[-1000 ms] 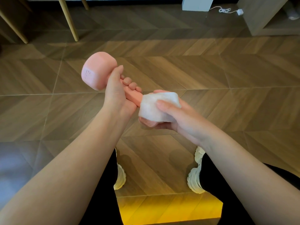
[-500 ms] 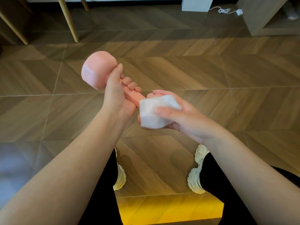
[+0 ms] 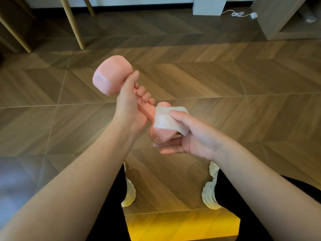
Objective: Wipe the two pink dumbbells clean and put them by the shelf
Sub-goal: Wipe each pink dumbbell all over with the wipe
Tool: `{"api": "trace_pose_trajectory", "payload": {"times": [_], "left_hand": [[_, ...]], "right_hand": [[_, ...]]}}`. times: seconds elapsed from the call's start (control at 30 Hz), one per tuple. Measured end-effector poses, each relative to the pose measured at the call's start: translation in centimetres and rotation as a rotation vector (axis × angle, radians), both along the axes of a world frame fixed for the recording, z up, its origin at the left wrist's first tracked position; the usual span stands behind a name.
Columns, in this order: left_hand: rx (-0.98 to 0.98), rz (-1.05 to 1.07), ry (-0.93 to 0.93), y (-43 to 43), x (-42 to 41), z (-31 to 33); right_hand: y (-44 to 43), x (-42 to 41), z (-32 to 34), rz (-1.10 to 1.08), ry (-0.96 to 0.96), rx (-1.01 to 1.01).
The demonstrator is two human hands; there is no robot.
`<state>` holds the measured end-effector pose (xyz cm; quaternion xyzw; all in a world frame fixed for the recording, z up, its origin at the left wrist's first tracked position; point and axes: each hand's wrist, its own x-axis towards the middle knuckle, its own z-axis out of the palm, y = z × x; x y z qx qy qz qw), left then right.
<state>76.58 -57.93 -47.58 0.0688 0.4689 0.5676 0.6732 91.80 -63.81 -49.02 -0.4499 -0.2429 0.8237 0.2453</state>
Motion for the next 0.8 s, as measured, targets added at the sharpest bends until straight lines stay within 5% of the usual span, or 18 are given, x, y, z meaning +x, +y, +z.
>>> {"api": "trace_pose_trajectory", "payload": {"times": [0.3, 0.6, 0.8], "left_hand": [[0.123, -0.193, 0.229, -0.8, 1.1, -0.4], [0.048, -0.113, 0.200, -1.2, 2.5, 0.6], [0.105, -0.180, 0.264, -1.4, 2.6, 1.2]], "right_hand": [[-0.4, -1.2, -1.1, -0.167, 0.064, -0.109], [0.5, -1.7, -0.7, -0.304, -0.205, -0.039], [0.2, -1.0, -1.9, -0.151, -0.017, -0.124]]}}
